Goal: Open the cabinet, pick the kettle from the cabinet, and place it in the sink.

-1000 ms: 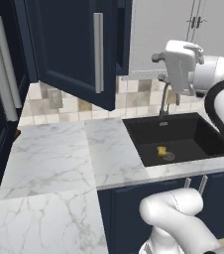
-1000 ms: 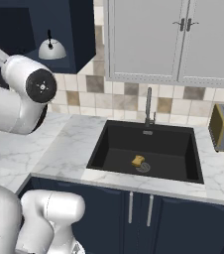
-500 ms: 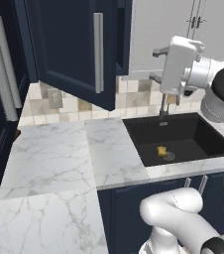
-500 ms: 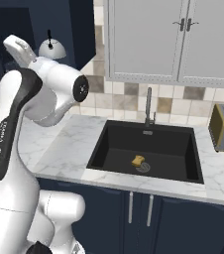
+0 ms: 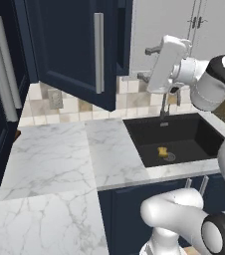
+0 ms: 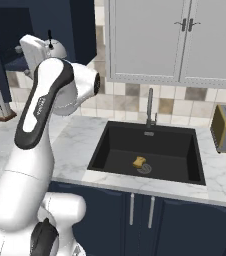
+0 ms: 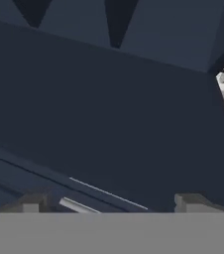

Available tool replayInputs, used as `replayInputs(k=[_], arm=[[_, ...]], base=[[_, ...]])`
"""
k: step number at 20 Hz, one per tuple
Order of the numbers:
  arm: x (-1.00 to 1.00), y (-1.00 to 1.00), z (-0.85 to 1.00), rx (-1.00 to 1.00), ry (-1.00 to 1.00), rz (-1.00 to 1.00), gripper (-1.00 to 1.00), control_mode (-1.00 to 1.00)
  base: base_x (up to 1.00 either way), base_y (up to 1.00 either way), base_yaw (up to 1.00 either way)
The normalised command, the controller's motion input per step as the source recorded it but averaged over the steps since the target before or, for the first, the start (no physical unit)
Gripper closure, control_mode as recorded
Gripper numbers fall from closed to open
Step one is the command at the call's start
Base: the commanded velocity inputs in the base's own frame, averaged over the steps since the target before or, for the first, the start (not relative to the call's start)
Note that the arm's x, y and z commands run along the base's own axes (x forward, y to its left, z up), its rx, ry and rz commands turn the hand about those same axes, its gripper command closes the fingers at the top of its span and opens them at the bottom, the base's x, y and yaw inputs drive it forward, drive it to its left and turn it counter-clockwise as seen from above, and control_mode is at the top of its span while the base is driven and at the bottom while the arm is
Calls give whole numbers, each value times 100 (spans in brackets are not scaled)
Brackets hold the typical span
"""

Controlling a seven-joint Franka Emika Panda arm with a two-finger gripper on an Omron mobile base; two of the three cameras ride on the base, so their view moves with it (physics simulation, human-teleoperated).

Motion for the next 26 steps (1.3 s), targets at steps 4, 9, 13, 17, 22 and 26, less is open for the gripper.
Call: replayInputs(k=[4, 9, 13, 17, 22, 26], arm=[[37, 13, 0, 0, 6, 23, -100, -100], [34, 12, 0, 0, 9, 21, -100, -100], [33, 11, -4, 0, 10, 20, -100, -100], [25, 21, -12, -2, 2, 15, -100, -100], [22, 20, -10, -9, 4, 8, -100, -100], [24, 13, -3, -9, 6, 7, -100, -100]], base=[[0, 0, 0], [0, 0, 0], [0, 0, 0], [0, 0, 0], [0, 0, 0], [0, 0, 0]])
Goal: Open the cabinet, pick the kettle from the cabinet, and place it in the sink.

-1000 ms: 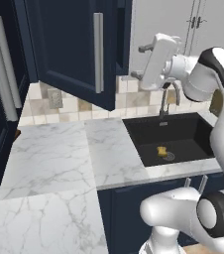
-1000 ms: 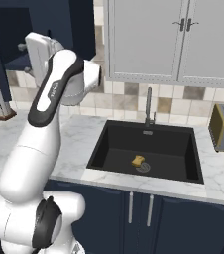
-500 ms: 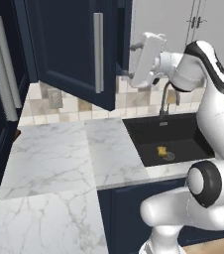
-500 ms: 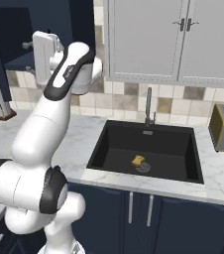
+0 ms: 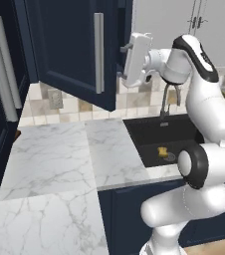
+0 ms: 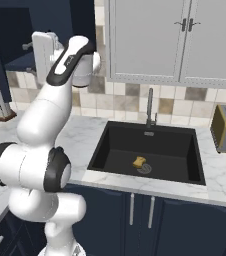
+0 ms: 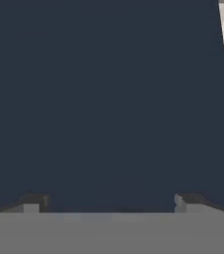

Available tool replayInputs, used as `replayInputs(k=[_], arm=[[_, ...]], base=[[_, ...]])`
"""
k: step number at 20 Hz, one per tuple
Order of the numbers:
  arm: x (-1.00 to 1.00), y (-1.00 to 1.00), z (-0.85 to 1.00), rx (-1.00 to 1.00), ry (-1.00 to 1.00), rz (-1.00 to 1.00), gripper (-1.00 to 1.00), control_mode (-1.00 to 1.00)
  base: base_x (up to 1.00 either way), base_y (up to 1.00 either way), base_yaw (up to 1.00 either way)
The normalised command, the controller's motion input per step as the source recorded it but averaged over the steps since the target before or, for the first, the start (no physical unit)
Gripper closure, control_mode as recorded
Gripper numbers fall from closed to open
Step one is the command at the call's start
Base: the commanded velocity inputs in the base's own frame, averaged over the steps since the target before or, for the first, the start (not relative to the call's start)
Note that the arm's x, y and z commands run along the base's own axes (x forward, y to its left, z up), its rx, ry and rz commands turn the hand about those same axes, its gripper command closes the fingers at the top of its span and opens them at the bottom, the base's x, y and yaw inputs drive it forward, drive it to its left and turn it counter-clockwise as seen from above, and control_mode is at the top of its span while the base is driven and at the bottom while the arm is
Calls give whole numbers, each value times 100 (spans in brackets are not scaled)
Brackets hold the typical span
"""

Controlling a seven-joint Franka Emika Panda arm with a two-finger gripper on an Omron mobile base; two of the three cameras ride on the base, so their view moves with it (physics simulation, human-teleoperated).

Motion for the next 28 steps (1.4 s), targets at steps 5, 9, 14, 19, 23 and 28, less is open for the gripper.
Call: replayInputs(k=[5, 9, 14, 19, 23, 28], arm=[[12, 16, -3, -7, 3, 5, -100, -100], [6, 26, -9, -5, 1, 1, -100, -100], [8, 25, -9, -2, 4, 0, -100, -100], [6, 25, -6, 0, 4, 0, -100, -100], [0, 23, -2, 0, 7, 0, -100, -100], [-1, 23, 0, 0, 9, 0, -100, -100]], base=[[0, 0, 0], [0, 0, 0], [0, 0, 0], [0, 0, 0], [0, 0, 0], [0, 0, 0]])
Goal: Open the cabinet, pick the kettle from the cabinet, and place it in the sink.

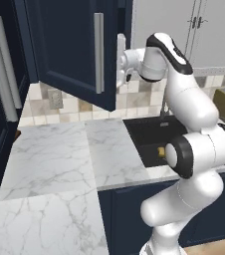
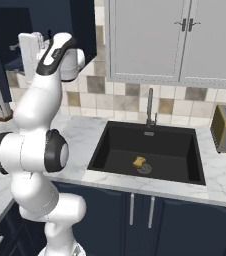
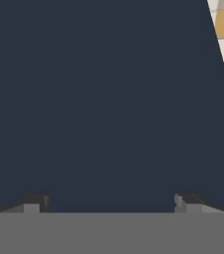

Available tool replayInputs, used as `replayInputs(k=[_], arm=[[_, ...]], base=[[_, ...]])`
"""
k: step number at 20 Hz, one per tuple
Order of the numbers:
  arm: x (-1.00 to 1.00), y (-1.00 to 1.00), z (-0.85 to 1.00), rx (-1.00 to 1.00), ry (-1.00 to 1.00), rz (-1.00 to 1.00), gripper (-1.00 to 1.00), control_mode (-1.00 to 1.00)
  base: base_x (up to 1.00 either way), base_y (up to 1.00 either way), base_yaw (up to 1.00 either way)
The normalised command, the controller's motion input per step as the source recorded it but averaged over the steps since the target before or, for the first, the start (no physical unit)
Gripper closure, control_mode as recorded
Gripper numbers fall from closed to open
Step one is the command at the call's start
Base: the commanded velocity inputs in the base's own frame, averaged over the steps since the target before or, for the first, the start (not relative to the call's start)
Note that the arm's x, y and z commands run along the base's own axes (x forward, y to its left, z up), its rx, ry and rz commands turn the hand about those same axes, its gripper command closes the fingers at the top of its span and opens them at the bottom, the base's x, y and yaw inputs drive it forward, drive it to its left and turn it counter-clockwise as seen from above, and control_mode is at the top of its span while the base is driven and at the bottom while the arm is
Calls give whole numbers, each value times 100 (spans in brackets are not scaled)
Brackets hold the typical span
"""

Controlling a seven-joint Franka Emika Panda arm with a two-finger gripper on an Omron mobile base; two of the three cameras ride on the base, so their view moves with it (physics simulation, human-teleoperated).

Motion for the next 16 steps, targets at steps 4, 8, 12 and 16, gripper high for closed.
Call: replayInputs(k=[4, 8, 12, 16], arm=[[-8, 21, 1, 0, 18, 0, -100, -100], [-12, 23, 3, 0, 20, 0, -100, -100], [-19, 22, 7, 0, 26, 2, -100, -100], [-24, 24, 8, 0, 25, 4, -100, -100]], base=[[0, 0, 0], [0, 0, 0], [0, 0, 0], [0, 0, 0]])
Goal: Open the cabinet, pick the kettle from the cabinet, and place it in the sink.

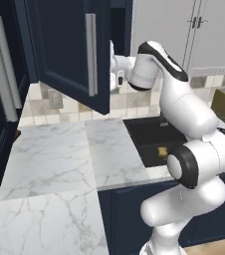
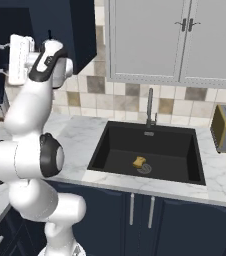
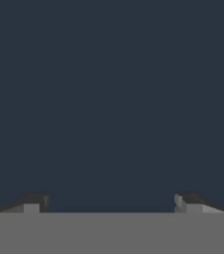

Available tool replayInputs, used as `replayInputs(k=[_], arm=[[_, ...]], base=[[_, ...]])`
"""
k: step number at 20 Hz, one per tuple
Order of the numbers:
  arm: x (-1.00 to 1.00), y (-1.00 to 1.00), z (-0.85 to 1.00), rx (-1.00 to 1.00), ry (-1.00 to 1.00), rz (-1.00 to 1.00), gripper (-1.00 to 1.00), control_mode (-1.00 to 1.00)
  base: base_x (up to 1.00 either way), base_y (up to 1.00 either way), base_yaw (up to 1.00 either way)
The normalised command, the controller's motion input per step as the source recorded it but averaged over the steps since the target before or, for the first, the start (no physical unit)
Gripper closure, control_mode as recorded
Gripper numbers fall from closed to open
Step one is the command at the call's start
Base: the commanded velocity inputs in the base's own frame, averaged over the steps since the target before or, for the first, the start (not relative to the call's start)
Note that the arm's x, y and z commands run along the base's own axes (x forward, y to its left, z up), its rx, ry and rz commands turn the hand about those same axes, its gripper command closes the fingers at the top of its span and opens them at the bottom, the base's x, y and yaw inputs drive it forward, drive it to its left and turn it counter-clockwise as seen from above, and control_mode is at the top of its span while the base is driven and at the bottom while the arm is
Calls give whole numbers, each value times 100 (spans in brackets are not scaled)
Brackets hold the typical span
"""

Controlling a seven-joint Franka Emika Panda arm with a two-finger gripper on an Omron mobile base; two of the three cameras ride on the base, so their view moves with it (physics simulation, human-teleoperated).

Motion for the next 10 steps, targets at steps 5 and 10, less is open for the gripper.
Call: replayInputs(k=[5, 10], arm=[[-28, 25, 8, 0, 18, 3, -100, -100], [-23, 27, 6, -3, 13, 4, -100, -100]], base=[[0, 0, 0], [0, 0, 0]])
